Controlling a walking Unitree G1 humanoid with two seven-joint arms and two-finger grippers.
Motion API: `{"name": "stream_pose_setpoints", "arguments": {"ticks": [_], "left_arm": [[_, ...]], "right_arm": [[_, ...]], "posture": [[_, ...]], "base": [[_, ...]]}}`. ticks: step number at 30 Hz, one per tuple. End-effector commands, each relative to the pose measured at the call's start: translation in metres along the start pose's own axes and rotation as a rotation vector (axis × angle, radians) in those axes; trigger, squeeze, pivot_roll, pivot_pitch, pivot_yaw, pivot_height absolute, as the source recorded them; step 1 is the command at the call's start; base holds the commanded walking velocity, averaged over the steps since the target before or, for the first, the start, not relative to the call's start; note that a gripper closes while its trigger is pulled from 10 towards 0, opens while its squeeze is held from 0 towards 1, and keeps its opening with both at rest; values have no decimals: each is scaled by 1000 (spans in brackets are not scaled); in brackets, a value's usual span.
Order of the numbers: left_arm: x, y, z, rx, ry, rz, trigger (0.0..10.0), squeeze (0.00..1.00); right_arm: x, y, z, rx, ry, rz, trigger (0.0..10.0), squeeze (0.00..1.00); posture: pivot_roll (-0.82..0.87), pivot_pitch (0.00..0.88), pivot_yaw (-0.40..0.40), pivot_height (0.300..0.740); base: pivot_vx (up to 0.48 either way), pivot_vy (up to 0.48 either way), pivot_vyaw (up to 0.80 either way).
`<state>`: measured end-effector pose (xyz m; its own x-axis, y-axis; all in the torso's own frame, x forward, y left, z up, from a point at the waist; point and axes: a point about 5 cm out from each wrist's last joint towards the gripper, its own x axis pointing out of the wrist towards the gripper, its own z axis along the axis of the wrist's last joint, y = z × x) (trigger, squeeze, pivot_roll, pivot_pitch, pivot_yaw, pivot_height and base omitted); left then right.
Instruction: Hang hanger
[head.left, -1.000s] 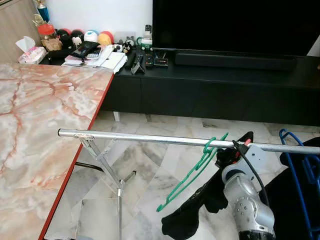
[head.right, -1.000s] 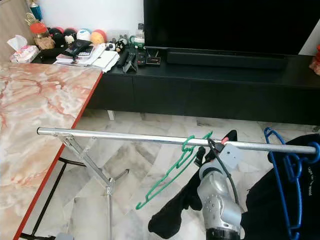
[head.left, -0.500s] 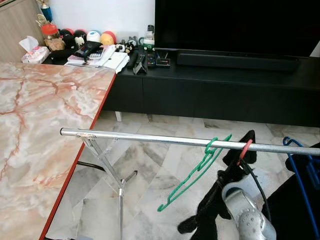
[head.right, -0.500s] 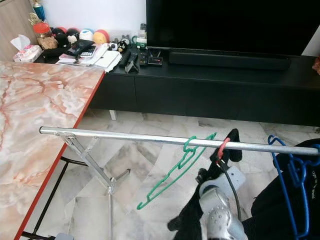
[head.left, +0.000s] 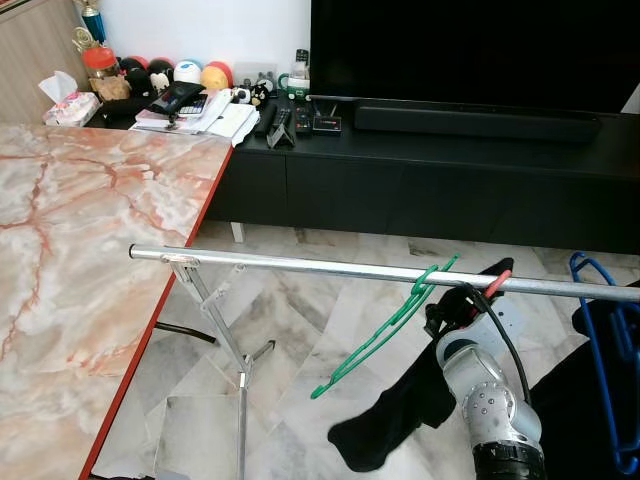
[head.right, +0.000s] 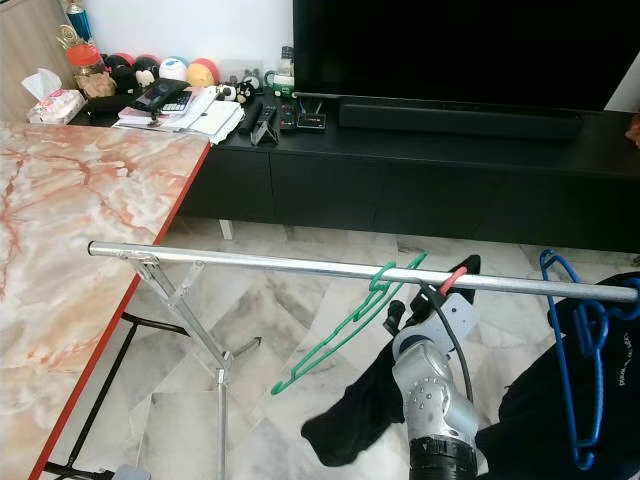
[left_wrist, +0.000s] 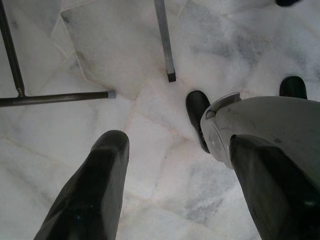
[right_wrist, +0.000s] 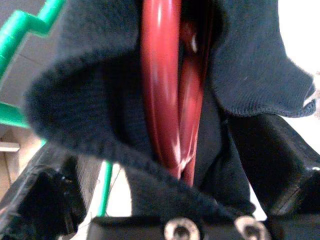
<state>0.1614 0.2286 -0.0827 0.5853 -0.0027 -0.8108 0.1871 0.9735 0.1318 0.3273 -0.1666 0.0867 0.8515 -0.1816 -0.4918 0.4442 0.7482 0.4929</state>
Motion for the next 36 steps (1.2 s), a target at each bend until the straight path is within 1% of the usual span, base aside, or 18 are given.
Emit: {"name": "stream_pose_setpoints", "arguments": {"ticks": [1,4,7,11,14,16,19,20,21,22,27,28,30,31,32,33,34,36], "left_arm": [[-2,-3,-9,8,34,-10,10000,0],[-2,-3,-9,10,34,-10,10000,0],[-2,-3,-9,14,33,-10,10000,0],[-1,-4,-8,18,29,-7,10000,0],[-1,-4,-8,19,29,-7,10000,0],[-1,-4,-8,20,28,-7,10000,0],[-2,-4,-8,21,29,-7,10000,0],[-2,-3,-9,22,29,-7,10000,0],[-2,-3,-9,24,30,-6,10000,0],[-2,-3,-9,25,31,-6,10000,0],[-2,-2,-9,25,33,-3,10000,0],[-2,-2,-10,25,34,-3,10000,0],[-2,-2,-10,26,34,-3,10000,0],[-2,-2,-10,26,34,-3,10000,0],[-2,-2,-10,26,34,-3,10000,0],[-2,-2,-10,26,34,-3,10000,0],[-2,-2,-10,26,34,-3,10000,0],[-2,-2,-10,25,34,-3,10000,0]], "right_arm": [[1,5,10,2,-45,-1,10000,0],[1,2,10,-7,-57,-14,10000,0],[1,0,12,-32,-97,-20,10000,0],[1,3,19,-62,-164,6,10000,0],[1,5,20,-71,-180,17,10000,0],[2,7,19,-82,-168,22,10000,0],[3,7,10,-92,-120,19,10000,0],[3,6,6,-91,-101,15,4745,0],[4,5,2,-91,-86,10,4745,0],[4,5,-3,-91,-63,14,0,0],[5,5,-7,-89,-52,12,0,0],[5,5,-7,-96,-53,12,1373,0],[5,5,-7,-101,-53,12,1373,0],[6,5,-8,-101,-50,11,2980,0],[6,6,-8,-101,-46,11,8902,0],[6,6,-8,-101,-45,12,8902,0],[6,7,-9,-101,-44,12,10000,0],[6,7,-8,-101,-49,15,10000,0]], "posture": [[14,126,3,740],[15,127,3,740],[14,129,4,740],[16,128,3,740],[17,128,3,740],[16,126,2,740],[17,127,2,740],[19,126,2,740],[19,126,2,740],[19,128,2,740],[21,128,3,740],[21,128,3,740],[21,128,3,740],[21,128,3,740],[22,127,3,740],[22,127,3,740],[22,128,4,740],[22,128,3,740]], "base": [[0,0,0],[0,0,0],[0,0,0],[0,0,0],[0,0,0],[0,0,0],[0,0,0],[0,0,0],[0,0,0],[0,0,0],[0,0,0],[0,0,0],[0,0,0],[0,0,0],[0,0,0],[0,0,0],[0,0,0],[0,0,0]]}}
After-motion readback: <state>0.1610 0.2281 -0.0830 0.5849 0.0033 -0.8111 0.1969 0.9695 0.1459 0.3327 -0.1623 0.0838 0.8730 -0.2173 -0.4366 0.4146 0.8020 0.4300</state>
